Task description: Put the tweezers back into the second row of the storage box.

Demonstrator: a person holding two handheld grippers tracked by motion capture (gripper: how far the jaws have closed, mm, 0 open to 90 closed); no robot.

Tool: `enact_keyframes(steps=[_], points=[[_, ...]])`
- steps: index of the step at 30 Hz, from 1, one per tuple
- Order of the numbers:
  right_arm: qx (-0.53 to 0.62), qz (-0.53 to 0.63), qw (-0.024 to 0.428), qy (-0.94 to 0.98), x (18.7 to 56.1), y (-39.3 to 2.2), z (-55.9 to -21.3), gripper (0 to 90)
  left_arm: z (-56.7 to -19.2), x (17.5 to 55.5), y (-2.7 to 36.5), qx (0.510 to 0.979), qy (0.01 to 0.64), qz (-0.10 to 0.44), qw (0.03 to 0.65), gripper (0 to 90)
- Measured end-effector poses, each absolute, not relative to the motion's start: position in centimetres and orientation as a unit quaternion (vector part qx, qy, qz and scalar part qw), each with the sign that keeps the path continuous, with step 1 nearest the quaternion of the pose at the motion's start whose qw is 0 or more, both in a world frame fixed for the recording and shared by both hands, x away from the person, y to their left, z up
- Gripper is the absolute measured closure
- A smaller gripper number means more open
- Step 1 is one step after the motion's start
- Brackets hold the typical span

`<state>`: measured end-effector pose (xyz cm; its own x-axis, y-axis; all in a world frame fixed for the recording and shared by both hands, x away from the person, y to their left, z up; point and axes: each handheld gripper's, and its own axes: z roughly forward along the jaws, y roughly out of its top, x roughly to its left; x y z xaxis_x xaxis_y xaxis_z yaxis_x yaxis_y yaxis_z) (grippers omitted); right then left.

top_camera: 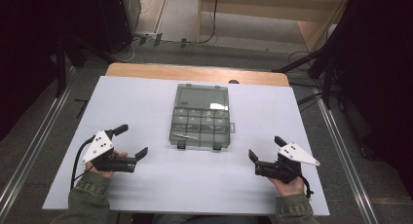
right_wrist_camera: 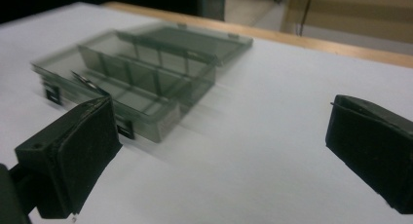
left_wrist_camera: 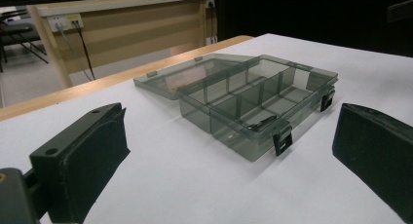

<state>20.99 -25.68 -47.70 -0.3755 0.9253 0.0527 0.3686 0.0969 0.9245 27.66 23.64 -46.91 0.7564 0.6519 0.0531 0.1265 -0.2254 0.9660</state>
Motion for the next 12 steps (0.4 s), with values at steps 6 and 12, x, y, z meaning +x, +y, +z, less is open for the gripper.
enact_keyframes(steps=[6,12], points=[[0.430,0.549,0.321,0.641,18.5,-27.2,-49.5,2.8,-46.9,27.7,23.5,0.747,0.261,0.231,0.566,0.0],[0.441,0.555,0.323,0.628,18.4,-27.9,-49.4,2.9,-47.0,27.7,23.5,0.749,0.258,0.231,0.564,0.0]])
